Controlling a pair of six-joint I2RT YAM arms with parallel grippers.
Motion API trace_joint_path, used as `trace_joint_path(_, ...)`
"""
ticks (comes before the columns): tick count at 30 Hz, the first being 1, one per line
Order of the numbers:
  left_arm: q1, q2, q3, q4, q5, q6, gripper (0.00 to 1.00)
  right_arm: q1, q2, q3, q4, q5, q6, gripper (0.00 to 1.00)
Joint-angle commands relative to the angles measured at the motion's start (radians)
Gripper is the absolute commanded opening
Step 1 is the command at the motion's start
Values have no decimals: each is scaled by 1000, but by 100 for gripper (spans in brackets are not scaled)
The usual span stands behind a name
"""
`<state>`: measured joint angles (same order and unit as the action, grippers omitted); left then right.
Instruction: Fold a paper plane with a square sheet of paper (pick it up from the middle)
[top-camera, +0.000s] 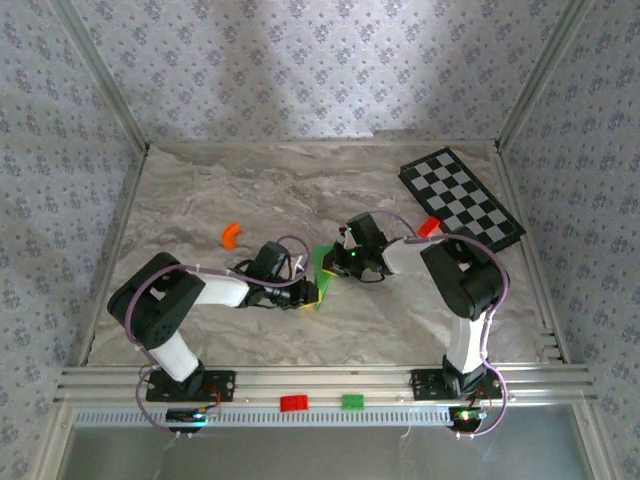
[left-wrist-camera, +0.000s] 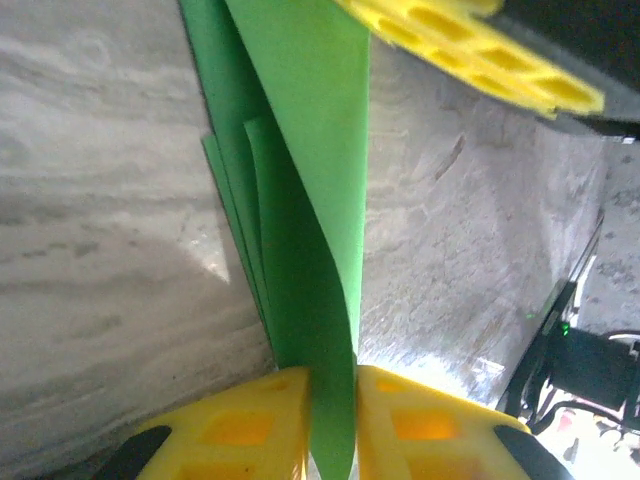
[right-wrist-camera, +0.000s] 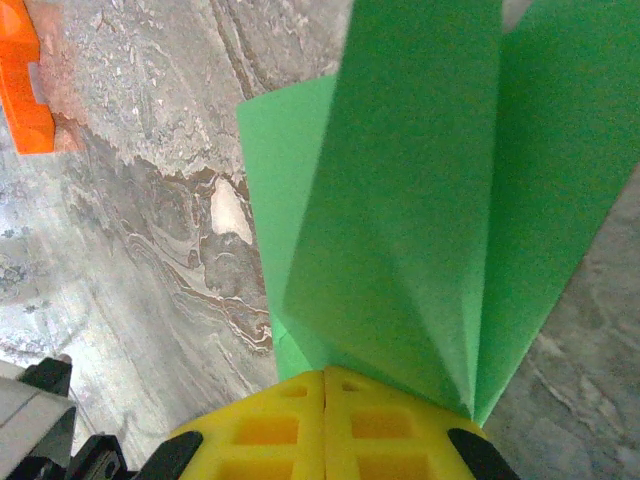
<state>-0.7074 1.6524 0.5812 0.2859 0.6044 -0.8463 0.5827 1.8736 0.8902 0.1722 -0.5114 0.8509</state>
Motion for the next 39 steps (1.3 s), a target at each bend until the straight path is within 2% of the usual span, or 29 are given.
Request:
trace_joint_path(1,-21,-15,9,-103,19,53,16,6,37,-20,-148,93,-27,8)
trace_joint_path(2,-23,-14,11,-100,25,57,12,7,37,-17,-151,93,-29,8)
trace_joint_path(7,-24,-24,14,-156,3,74,8,10,42,-13,-159,94,-29,8)
trace_joint_path(10,-25,-39,8,-174,4,80,10,14,44,-12,-164,97,-32,8)
trace_joint_path(12,-25,-65,6,-184,6,80,18,14,42,-14,-166,98,-32,8)
trace_joint_path(16,-23,-184,-3,-217,-40,77,24,12,39,-16,-172,98,-36,8)
trace_joint_path(18,-19,-239,2,-231,-71,72,24,10,39,-15,-172,94,-33,8)
trace_joint_path(21,-2,-266,29,-220,-83,61,17,8,38,-14,-172,93,-34,8)
trace_joint_path(23,12,-230,72,-206,-59,63,11,7,38,-14,-172,91,-30,7)
trace_joint_path(29,14,-52,198,-148,18,65,4,7,39,-15,-169,88,-28,8)
trace_joint_path(39,13,101,279,-121,63,74,2,7,39,-15,-159,80,-19,8)
